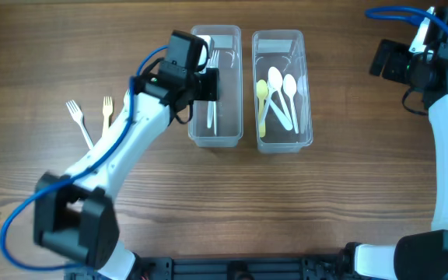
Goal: Pack container
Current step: 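Carry the white fork into the left container and release it, then move the left gripper to the light-blue fork and grasp it, then carry the light-blue fork into the left container and release it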
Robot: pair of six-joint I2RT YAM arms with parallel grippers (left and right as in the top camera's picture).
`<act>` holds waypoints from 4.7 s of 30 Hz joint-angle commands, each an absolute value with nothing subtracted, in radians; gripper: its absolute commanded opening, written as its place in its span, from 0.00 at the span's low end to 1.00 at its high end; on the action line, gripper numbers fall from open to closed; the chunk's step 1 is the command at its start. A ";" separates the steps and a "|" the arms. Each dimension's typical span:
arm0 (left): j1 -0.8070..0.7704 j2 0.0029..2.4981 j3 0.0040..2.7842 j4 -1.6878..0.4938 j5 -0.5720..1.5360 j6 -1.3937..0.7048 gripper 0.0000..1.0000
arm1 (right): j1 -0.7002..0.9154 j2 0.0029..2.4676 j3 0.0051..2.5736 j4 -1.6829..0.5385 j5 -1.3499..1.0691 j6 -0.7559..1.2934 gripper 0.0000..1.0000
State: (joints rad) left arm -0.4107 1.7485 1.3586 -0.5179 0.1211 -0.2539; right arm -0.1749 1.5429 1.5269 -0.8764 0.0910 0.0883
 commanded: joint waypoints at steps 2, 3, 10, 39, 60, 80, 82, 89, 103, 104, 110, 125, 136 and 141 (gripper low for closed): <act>-0.411 1.819 1.361 -0.479 0.110 -0.270 0.10 | -0.176 1.549 1.530 -0.876 0.105 0.082 1.00; -0.411 1.831 1.361 -0.474 0.110 -0.270 0.11 | -0.176 1.549 1.530 -0.876 0.105 0.082 1.00; -0.411 1.825 1.362 -0.474 0.110 -0.269 0.42 | -0.176 1.549 1.530 -0.876 0.105 0.082 1.00; -0.078 1.634 1.330 -0.832 -0.203 -0.162 0.58 | -0.176 1.549 1.530 -0.876 0.105 0.082 1.00; 0.025 1.971 1.227 -0.599 -0.075 -0.081 0.55 | -0.176 1.549 1.530 -0.876 0.105 0.082 1.00; 0.025 2.040 1.227 -0.590 -0.033 -0.060 0.13 | -0.176 1.549 1.530 -0.876 0.105 0.082 1.00; 0.025 2.033 1.229 -0.598 -0.010 -0.060 0.06 | -0.176 1.549 1.530 -0.875 0.105 0.082 1.00; 0.025 1.913 1.249 -0.633 0.049 -0.064 0.04 | -0.176 1.549 1.530 -0.876 0.105 0.082 1.00; -0.047 1.507 1.251 -0.665 0.161 -0.179 0.04 | -0.176 1.549 1.530 -0.875 0.105 0.081 1.00; -0.064 1.496 1.251 -0.665 0.165 -0.191 0.04 | -0.176 1.549 1.530 -0.876 0.105 0.082 1.00; -0.242 1.474 1.251 -0.624 0.167 -0.218 0.04 | -0.176 1.549 1.530 -0.876 0.105 0.082 1.00; -0.460 1.562 1.250 -0.496 0.028 -0.248 0.05 | -0.176 1.549 1.530 -0.876 0.105 0.082 1.00; -0.460 1.793 1.250 -0.331 0.024 -0.271 0.10 | -0.176 1.548 1.530 -0.876 0.105 0.081 1.00; -0.456 1.822 1.250 -0.324 0.024 -0.270 0.38 | -0.176 1.548 1.530 -0.876 0.105 0.081 1.00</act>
State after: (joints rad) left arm -0.4564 1.8111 1.2491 -0.3321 0.0338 -0.2543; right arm -0.1749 1.5429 1.5269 -0.8764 0.0910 0.0883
